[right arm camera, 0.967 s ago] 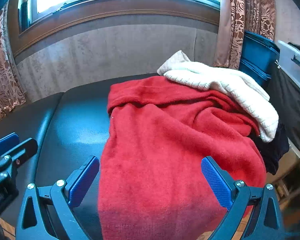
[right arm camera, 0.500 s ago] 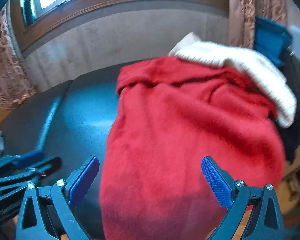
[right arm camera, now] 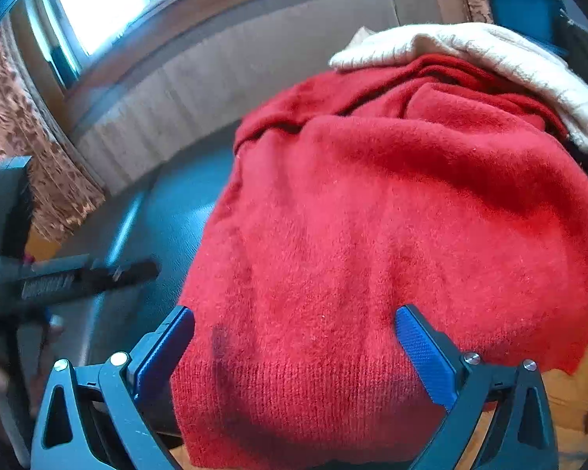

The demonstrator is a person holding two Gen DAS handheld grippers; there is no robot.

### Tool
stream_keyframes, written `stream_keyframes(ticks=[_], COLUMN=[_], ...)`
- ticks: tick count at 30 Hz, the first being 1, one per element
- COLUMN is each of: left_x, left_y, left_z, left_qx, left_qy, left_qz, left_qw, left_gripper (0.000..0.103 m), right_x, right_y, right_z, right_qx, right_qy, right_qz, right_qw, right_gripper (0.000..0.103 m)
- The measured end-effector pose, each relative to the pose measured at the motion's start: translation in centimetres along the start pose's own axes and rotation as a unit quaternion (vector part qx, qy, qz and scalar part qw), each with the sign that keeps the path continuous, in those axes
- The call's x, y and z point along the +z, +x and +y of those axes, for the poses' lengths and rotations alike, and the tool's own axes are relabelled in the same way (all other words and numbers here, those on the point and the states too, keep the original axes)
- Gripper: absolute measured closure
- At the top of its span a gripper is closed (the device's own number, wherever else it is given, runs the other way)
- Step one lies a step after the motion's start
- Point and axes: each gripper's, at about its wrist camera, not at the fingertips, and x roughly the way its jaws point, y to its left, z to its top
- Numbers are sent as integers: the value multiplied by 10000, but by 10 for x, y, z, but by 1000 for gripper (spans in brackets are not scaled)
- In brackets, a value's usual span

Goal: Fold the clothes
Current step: 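Reach the left gripper to the red sweater and pinch its edge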

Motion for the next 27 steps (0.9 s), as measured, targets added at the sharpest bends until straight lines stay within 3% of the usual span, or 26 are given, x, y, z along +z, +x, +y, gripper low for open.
stream_keyframes(ticks=[3,7,13,16,23,24,25,26,27], left_x=[30,67,108,117,128,130,131,133,134], left_y=[14,42,75,88,111,114,117,121,124], left_z=[-13,-10,-6,-14,-36,-40,-43,-46,-49], left_qx=[-139,-355,-466,-441,-338,-323,-308,-293,-278], left_qy=[104,-139,-512,-488,-293,-265,-237,-209,-181], left_qz=[-40,51,93,197,498,541,584,627,670], left_qw=[9998,9993,9976,9976,9978,9977,9975,9974,9972], left_gripper=[50,50,45,40,41,44,56,93,91], right_x=[-5,-7,-6,-6,-16,-17,-18,-18,-17], right_y=[-2,-3,0,3,0,-1,-1,-1,-1], right_z=[-4,-15,-15,-10,-25,-27,-28,-27,-26], right_qx=[190,620,811,814,1204,1280,1305,1300,1285], right_qy=[133,535,608,582,846,901,925,930,926], right_qz=[-329,-711,-868,-918,-1126,-1163,-1182,-1185,-1181], right_qw=[9992,9941,9910,9907,9827,9808,9800,9800,9803], right_gripper=[0,0,0,0,0,0,0,0,0])
